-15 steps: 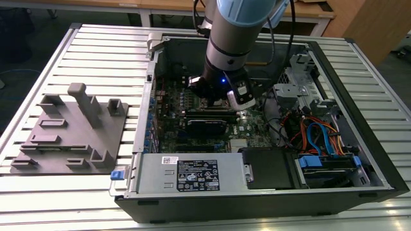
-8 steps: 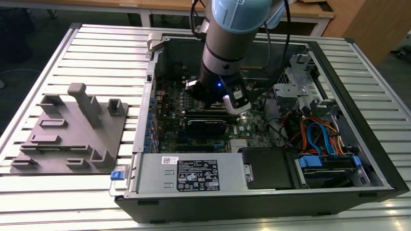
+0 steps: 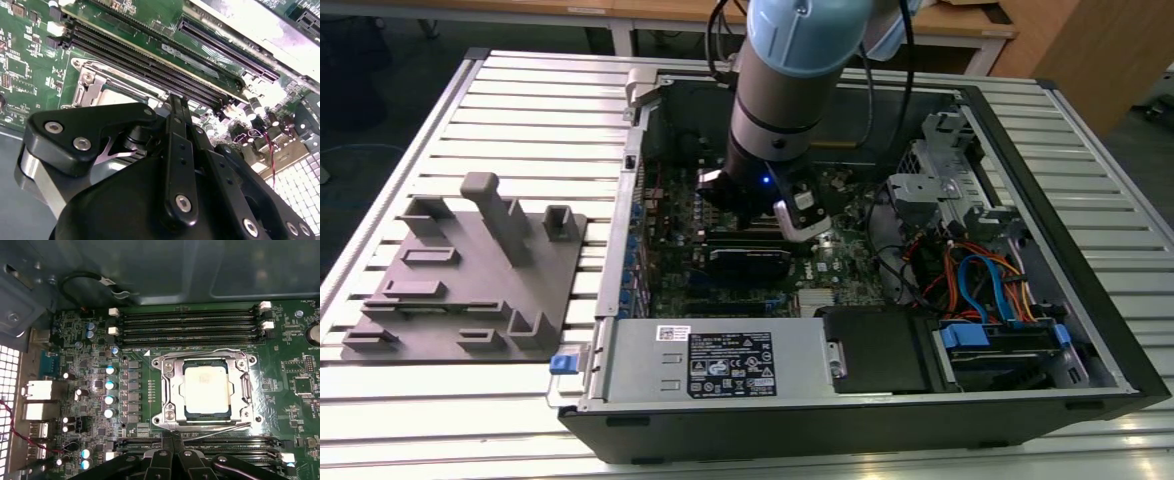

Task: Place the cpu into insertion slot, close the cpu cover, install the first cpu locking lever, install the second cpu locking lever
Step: 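Install the second cpu locking lever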

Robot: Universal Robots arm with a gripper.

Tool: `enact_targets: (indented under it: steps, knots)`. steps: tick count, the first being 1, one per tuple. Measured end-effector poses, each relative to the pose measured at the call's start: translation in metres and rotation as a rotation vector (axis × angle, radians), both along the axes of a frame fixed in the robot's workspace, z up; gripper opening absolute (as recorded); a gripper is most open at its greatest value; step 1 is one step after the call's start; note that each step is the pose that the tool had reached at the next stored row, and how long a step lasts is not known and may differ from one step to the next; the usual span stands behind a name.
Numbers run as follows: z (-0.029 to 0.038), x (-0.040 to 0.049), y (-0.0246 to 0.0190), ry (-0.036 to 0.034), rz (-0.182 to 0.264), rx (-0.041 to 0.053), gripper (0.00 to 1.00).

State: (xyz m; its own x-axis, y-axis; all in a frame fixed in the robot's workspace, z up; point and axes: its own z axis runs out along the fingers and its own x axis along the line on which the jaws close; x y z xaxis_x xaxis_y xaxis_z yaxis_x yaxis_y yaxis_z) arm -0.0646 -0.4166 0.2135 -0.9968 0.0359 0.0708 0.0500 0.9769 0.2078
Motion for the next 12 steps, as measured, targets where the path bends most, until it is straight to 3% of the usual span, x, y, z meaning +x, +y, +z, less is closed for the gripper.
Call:
enact_targets:
  steps: [12]
  knots:
    - [-0.0001, -0.0009, -0.0002, 0.0, -0.001, 0.0186, 0.1]
